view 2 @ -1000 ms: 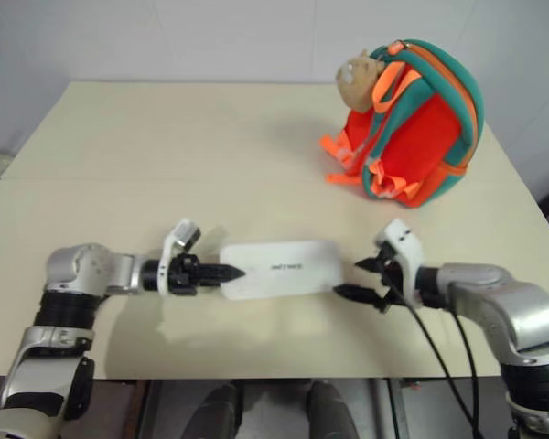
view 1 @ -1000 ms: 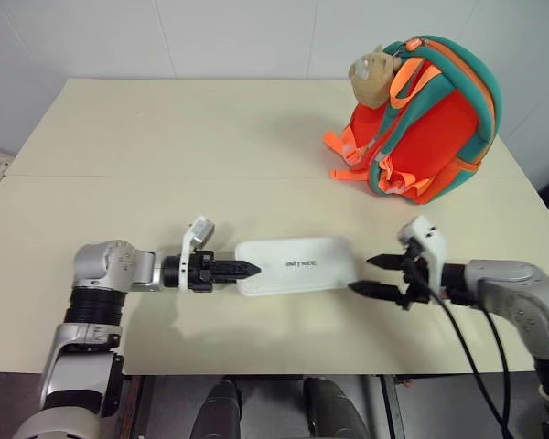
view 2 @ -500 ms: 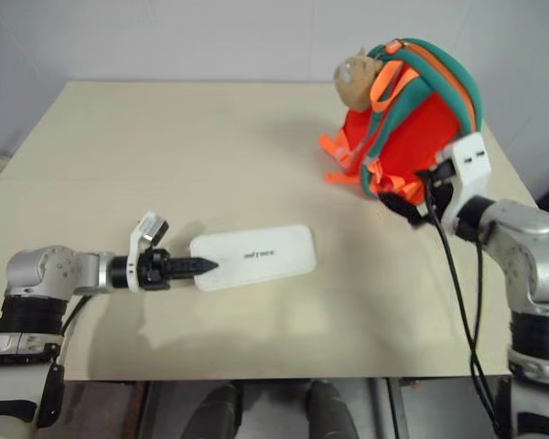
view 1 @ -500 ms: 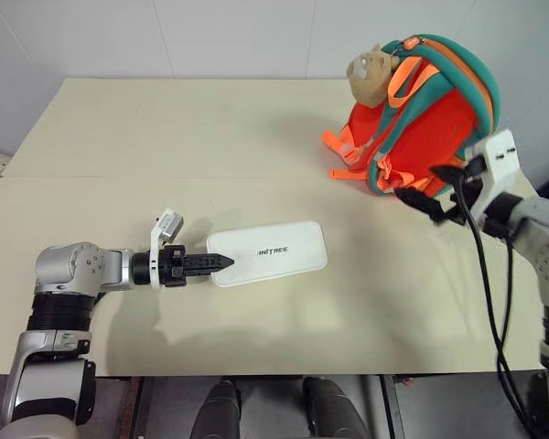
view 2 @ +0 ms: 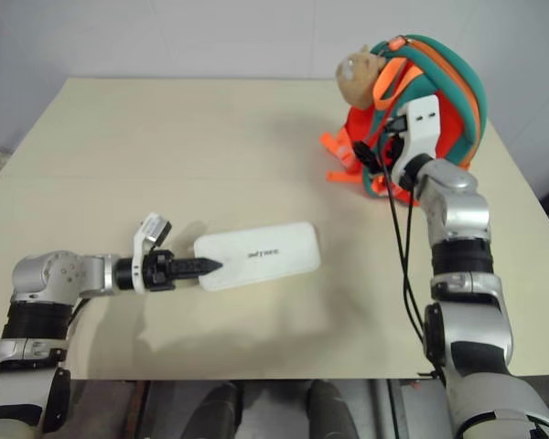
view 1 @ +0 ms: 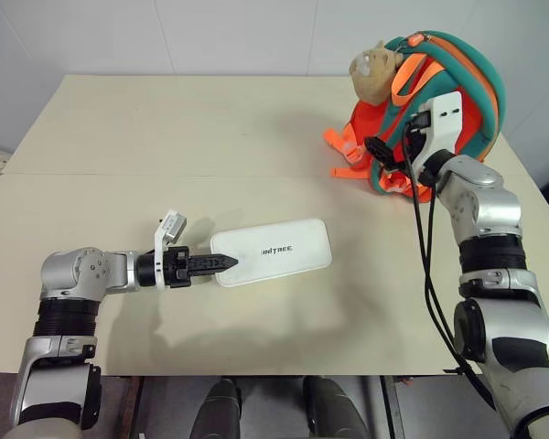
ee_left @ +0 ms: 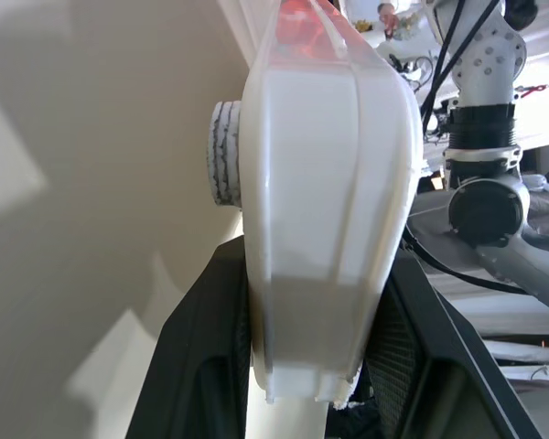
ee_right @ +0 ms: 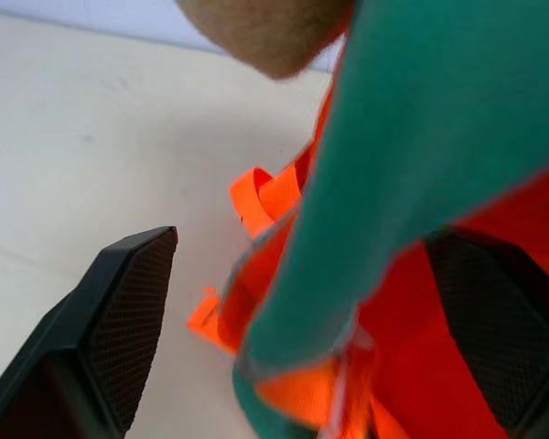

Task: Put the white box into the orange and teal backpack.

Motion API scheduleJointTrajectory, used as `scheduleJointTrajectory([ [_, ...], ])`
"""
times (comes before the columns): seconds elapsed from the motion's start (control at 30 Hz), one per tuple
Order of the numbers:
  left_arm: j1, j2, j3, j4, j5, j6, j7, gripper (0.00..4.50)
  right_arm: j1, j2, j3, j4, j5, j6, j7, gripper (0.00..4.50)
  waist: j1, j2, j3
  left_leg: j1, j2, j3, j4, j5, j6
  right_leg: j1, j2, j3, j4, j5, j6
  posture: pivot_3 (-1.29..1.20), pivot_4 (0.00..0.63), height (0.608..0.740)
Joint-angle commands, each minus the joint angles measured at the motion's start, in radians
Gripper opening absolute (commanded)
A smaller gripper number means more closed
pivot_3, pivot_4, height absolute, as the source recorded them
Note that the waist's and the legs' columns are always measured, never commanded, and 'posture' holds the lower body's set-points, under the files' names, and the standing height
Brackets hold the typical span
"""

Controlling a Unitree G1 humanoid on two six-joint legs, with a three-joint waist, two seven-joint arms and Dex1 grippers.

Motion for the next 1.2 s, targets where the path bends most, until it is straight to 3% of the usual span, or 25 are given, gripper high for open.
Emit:
scheduleJointTrajectory([
  [0.03,0.018,-0.009,0.026,-0.025,-0.002,-0.011,0.031,1.31,-0.093,0.024,-0.04,0.151,-0.013,-0.12,-0.048,4.5,-0.005,0.0,0.0,0.0,0.0,0.0,0.0,0.0,0.0,0.0,0.0,0.0,0.0,0.0,0.0,0.0,0.15,0.74],
  [0.2,0.014,-0.037,0.034,-0.023,-0.001,-0.022,0.051,1.31,-0.215,0.08,-0.095,0.416,-0.008,-0.269,-0.127,4.5,-0.019,0.0,0.0,0.0,0.0,0.0,0.0,0.0,0.0,0.001,0.0,0.0,0.001,0.0,0.0,0.0,0.15,0.74],
  [0.53,0.024,-0.027,0.066,-0.022,-0.003,-0.039,0.063,1.31,-0.259,0.13,-0.136,0.503,0.001,-0.341,-0.034,1.17,-0.033,0.0,0.0,0.001,0.0,0.0,0.0,0.001,-0.001,0.0,0.0,0.0,0.003,0.0,0.0,0.0,0.15,0.74],
  [0.67,0.025,-0.016,0.085,-0.016,-0.004,-0.047,0.063,1.31,-0.252,0.133,-0.156,0.487,0.024,-0.326,0.021,0.04,-0.045,0.0,0.0,0.002,0.0,0.0,0.0,0.002,-0.001,0.0,0.0,0.0,0.005,0.0,0.0,0.0,0.15,0.74],
  [0.93,0.024,0.068,0.133,0.003,-0.014,-0.082,0.018,1.31,-0.194,0.125,-0.14,0.302,0.087,-0.155,0.275,0.03,-0.057,0.001,0.001,0.003,0.0,-0.001,0.0,0.003,-0.003,0.0,0.002,0.001,0.009,0.0,0.0,0.0,0.15,0.74],
  [1.2,0.113,0.236,0.231,-0.039,-0.049,-0.137,-0.109,1.31,0.038,0.019,-0.049,-0.32,0.318,0.392,0.547,0.03,-0.046,0.001,0.001,0.002,0.0,-0.001,-0.002,0.003,-0.004,-0.003,0.001,0.0,0.01,-0.003,-0.001,0.0,0.15,0.74],
])
